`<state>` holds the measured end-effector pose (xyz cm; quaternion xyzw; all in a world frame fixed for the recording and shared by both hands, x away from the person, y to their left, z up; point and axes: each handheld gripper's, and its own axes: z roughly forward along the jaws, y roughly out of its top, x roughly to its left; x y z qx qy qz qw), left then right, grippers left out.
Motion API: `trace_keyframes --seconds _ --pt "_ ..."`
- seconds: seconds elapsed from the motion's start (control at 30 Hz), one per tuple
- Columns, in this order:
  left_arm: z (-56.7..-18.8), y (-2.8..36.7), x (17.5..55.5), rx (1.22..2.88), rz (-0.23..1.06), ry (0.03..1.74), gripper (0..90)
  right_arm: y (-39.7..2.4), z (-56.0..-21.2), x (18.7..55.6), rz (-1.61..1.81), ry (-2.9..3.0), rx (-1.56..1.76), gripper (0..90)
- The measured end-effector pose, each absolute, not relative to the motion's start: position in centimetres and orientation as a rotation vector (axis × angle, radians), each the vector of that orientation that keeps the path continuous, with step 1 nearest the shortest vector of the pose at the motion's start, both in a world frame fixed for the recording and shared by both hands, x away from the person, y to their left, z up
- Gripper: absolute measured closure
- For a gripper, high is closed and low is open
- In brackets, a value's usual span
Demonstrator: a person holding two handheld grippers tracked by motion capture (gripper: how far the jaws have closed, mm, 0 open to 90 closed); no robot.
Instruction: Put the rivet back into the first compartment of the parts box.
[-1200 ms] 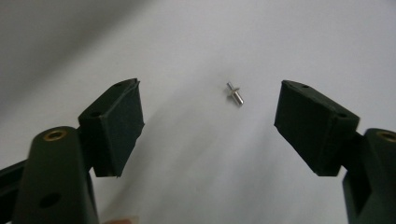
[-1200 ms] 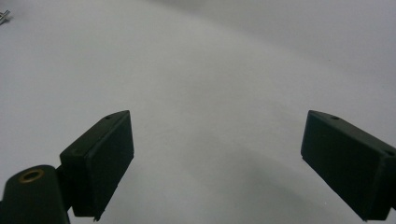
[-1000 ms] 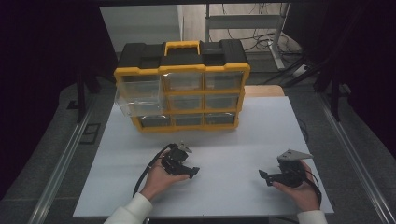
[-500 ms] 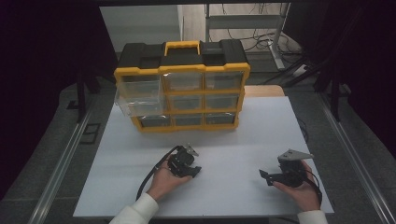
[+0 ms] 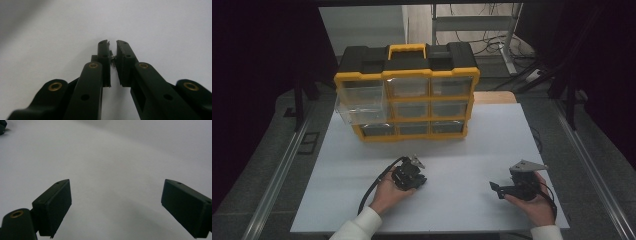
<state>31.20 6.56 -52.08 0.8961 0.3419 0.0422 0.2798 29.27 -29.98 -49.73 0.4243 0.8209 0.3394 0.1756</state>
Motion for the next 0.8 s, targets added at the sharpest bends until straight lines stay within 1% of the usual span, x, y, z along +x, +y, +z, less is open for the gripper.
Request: trace_keyframes --seconds 0.2,0.4,0.53,0.57,0.6,0.8 --pt "-51.7 7.2 31.4 2.376 0.072 0.924 83.0 -30.1 -49.7 29.3 0.962 2.323 1.203 9.9" --pt "-50.5 8.8 31.4 2.317 0.046 0.950 83.0 -30.1 -49.7 29.3 0.962 2.323 1.203 9.9" --pt "-49.6 10.6 31.2 2.277 0.047 0.967 83.0 -30.1 -49.7 29.3 0.961 2.323 1.204 9.9" --pt "-49.2 11.6 31.1 2.273 0.054 0.970 83.0 -30.1 -49.7 29.3 0.961 2.323 1.204 9.9" --pt "-49.2 11.6 31.1 2.273 0.054 0.970 83.0 -30.1 -49.7 29.3 0.961 2.323 1.204 9.9" --pt "-48.1 14.9 30.8 2.213 0.057 1.030 83.0 -30.0 -49.7 29.3 0.960 2.325 1.202 9.9"
